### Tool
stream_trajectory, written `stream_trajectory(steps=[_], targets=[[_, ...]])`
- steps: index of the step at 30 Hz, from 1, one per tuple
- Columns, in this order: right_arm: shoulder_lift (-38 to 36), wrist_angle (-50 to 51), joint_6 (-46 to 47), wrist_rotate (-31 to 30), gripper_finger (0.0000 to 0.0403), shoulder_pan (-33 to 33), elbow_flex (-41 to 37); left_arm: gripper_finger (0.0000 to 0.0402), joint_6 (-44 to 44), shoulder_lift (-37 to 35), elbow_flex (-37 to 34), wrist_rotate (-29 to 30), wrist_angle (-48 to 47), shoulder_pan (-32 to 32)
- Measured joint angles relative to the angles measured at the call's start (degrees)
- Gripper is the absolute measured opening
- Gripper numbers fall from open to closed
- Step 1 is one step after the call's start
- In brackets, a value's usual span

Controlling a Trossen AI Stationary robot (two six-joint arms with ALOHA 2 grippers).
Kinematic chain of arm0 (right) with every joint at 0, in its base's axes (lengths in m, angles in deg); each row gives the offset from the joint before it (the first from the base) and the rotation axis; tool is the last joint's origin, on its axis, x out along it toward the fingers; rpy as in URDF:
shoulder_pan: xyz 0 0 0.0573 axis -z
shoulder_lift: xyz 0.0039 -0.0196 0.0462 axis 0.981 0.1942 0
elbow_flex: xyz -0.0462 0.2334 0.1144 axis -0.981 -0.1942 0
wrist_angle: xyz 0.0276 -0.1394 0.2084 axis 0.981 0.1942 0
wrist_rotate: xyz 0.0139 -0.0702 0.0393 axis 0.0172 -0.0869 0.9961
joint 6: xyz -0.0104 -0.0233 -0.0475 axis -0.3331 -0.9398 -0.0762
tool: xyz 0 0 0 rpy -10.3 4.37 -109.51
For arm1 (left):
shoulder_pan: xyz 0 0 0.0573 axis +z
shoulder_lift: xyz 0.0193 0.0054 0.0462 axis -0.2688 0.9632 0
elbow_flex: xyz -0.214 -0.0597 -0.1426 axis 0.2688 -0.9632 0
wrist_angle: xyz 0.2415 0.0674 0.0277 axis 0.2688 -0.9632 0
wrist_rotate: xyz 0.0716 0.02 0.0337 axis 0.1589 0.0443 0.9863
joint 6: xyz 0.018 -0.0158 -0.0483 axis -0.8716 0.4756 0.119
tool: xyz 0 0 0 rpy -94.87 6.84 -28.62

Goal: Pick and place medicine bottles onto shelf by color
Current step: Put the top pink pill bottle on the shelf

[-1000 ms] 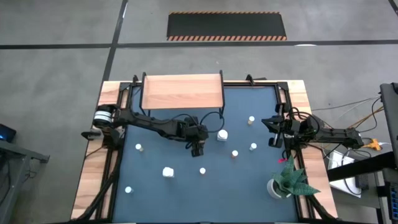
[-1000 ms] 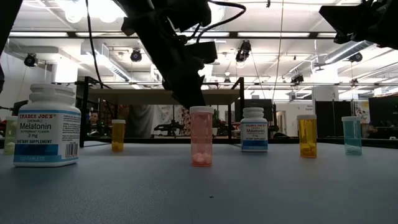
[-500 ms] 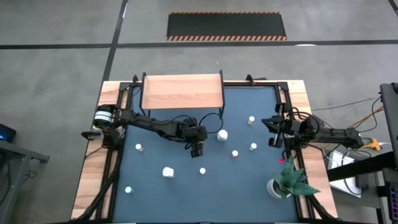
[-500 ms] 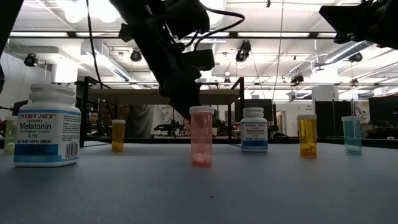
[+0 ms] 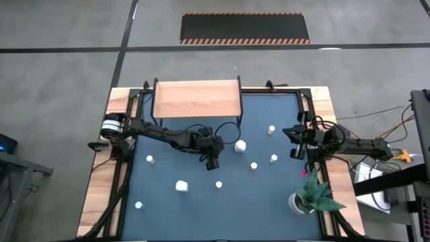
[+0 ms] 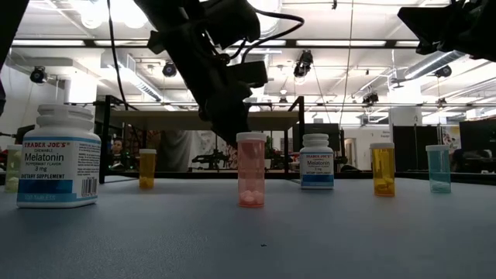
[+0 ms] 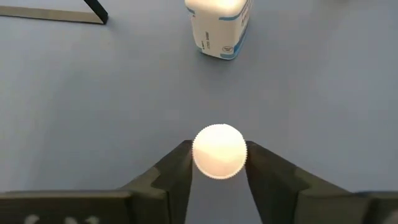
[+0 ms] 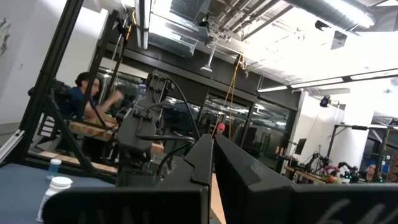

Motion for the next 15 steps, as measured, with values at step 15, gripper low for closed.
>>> stream_trajectory(steps=[15], targets=[[0.02,0.89,0.0,-0.02,0.0009,0.0,-0.02,0.0113,2.84,-13.51,3.99,-4.19,-12.07,-0.18]])
